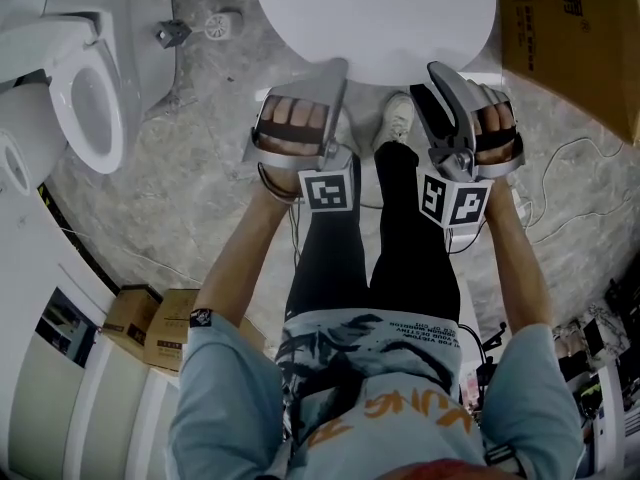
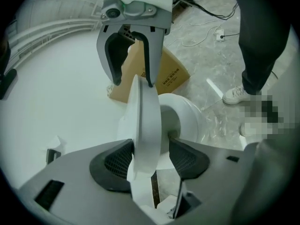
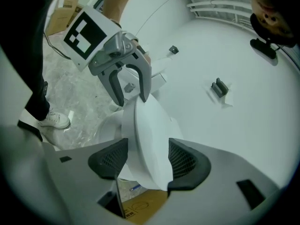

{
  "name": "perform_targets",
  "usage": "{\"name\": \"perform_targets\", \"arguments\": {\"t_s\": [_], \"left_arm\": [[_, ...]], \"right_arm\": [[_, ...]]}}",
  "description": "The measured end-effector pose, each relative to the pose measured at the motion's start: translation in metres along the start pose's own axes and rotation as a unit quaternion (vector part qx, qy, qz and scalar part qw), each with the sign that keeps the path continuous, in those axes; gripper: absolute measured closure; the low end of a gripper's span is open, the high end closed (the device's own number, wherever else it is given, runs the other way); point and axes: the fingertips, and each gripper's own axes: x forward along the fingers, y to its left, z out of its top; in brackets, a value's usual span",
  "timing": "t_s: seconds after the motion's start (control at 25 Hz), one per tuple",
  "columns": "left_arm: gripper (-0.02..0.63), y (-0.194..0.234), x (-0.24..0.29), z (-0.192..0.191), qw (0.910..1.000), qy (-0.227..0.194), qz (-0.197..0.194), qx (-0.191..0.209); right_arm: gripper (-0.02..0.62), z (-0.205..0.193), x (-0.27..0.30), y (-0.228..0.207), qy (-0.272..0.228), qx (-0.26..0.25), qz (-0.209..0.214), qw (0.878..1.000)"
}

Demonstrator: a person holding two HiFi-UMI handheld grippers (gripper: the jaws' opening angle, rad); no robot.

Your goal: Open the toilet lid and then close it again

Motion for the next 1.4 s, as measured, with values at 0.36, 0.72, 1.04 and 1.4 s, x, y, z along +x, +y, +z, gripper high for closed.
{"name": "perform_targets", "arguments": {"t_s": [0.36,0.72,1.04,1.4], "left_arm": [[0.377,0.033,-0.002,-0.001,0.9996,0.006,-0.015,-0.024],[0.387,0.087,-0.019,0.000,0.9991,-0.021,-0.003,-0.036],[0.383,0.146,-0.035,-0.001,0.9951,-0.040,0.001,-0.090],[0.383,0.202,-0.039,-0.006,0.9888,-0.043,0.040,-0.137]], "right_arm": [[0.350,0.010,-0.013,-0.019,-0.013,0.006,-0.031,0.999],[0.420,0.021,-0.032,-0.056,-0.044,0.047,-0.086,0.994],[0.483,0.018,-0.056,-0.109,-0.033,0.168,-0.121,0.978],[0.580,0.013,-0.020,-0.127,-0.023,0.317,-0.129,0.939]]}}
